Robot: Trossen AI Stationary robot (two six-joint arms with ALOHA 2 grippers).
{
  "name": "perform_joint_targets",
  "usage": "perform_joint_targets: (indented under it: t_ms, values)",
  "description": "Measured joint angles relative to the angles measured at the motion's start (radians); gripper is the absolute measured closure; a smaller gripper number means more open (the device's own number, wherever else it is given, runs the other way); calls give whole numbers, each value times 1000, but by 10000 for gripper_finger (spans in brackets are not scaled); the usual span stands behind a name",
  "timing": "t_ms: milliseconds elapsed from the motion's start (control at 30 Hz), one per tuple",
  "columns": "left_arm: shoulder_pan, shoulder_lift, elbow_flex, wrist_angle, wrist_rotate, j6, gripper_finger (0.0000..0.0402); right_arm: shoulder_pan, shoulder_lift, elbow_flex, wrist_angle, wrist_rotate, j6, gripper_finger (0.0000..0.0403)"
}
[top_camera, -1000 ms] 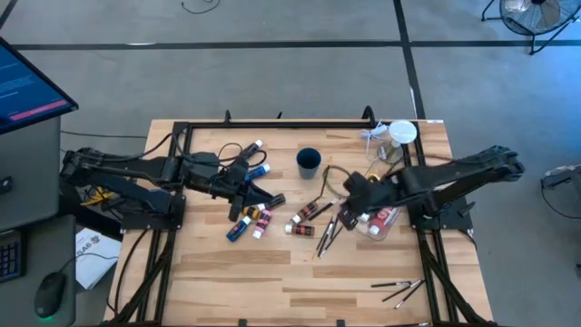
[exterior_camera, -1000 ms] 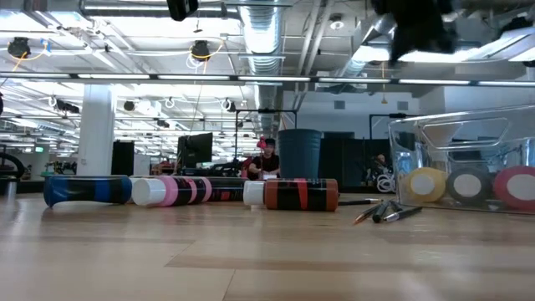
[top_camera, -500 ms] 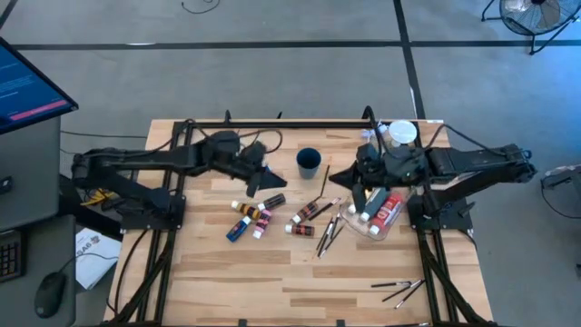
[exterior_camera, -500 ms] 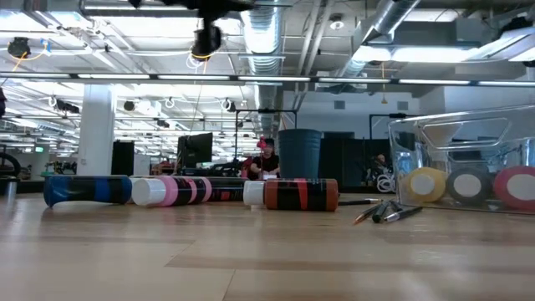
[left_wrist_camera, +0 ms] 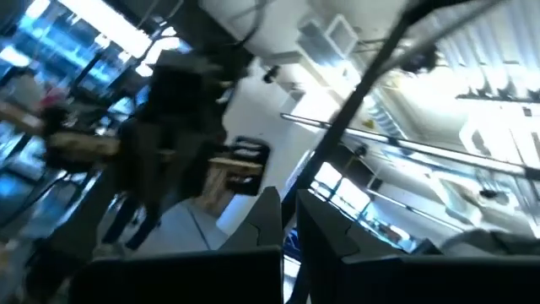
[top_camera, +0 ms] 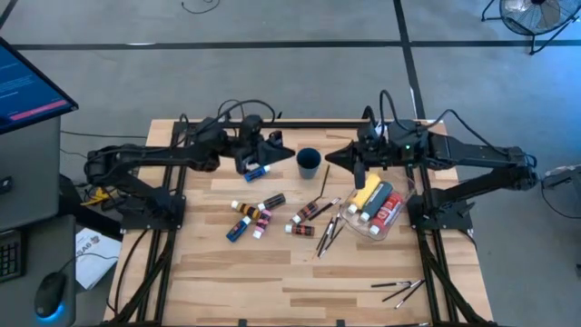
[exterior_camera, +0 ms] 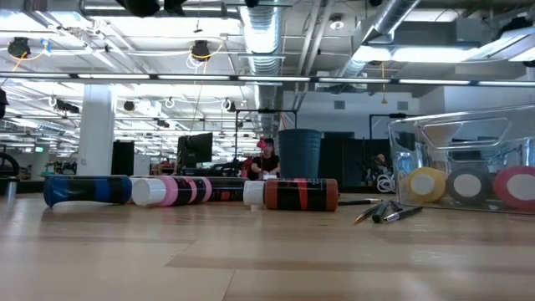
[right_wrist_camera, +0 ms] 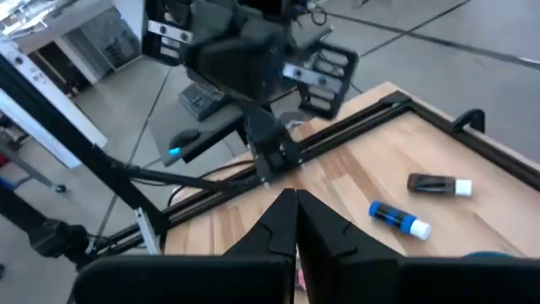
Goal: Pick & Place Paint Supplies
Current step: Put the top paint brush into the blue cup
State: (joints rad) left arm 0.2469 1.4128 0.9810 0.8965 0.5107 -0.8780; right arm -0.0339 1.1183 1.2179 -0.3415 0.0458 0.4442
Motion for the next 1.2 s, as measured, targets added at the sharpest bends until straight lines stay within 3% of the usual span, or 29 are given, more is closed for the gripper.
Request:
perform_joint_targets:
  t_ms: [233, 467, 667, 800, 967, 1200]
  values:
    - [101, 1, 0, -43, 45, -80, 401, -36, -1, 0, 0, -73, 1, 383]
    - [116, 0, 0, -40, 220, -148, 367, -35, -1, 0, 0, -76, 15, 331]
    - [86, 0, 0, -36, 164, -103, 314, -59, -1, 0, 0, -77, 79, 298]
    - [68, 0, 0, -33, 121, -87, 291, -93, -1, 0, 7, -194, 112, 289]
    - [43, 0, 0, -32, 118, -84, 278, -135, 20, -1, 4, -331, 178, 290]
    - [7, 0, 0, -23, 117, -84, 275, -141, 32, -1, 23, -341, 185, 290]
